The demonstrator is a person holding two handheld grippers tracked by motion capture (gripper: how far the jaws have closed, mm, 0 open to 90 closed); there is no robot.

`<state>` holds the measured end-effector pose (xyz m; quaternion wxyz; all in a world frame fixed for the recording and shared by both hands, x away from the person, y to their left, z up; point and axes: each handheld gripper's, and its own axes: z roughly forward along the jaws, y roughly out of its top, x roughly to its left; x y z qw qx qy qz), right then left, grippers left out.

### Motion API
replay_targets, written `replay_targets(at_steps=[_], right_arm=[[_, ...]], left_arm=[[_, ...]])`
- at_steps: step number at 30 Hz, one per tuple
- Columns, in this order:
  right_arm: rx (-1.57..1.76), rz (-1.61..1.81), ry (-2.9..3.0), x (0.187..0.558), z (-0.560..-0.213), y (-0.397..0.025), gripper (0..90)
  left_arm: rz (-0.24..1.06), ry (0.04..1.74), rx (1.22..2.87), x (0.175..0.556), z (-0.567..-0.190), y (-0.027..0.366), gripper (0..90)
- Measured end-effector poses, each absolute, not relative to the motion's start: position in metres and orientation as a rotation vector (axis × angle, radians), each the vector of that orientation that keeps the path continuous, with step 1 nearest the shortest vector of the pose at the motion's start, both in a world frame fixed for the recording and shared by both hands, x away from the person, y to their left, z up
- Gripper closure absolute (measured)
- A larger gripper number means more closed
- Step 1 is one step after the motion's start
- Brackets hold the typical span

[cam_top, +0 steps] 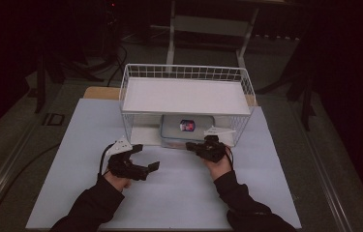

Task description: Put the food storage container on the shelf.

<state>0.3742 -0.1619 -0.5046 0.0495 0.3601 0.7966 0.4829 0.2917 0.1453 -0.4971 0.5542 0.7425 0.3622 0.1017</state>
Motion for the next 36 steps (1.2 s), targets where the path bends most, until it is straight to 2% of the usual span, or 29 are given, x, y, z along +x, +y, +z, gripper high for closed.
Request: replay_targets(at_steps=[10,25,32,35,36], right_arm=[[1.188,1.447,2.381,0.389,-0.515,-0.165,90.0],[1.247,1.498,2.302,0.413,-0.51,-0.17,90.0],[1.236,1.514,2.302,0.41,-0.51,-0.17,89.9],[1.218,1.524,2.314,0.401,-0.508,-0.172,81.8],[1.218,1.524,2.314,0.401,-0.508,-0.172,81.8]], left_arm=[[0.241,0.854,1.75,0.292,-0.497,0.145,1.2],[0.234,0.849,1.757,0.291,-0.498,0.143,1.2],[0.241,0.849,1.752,0.29,-0.497,0.144,1.1],[0.244,0.844,1.752,0.289,-0.496,0.144,1.1],[0.244,0.844,1.752,0.289,-0.496,0.144,1.2]])
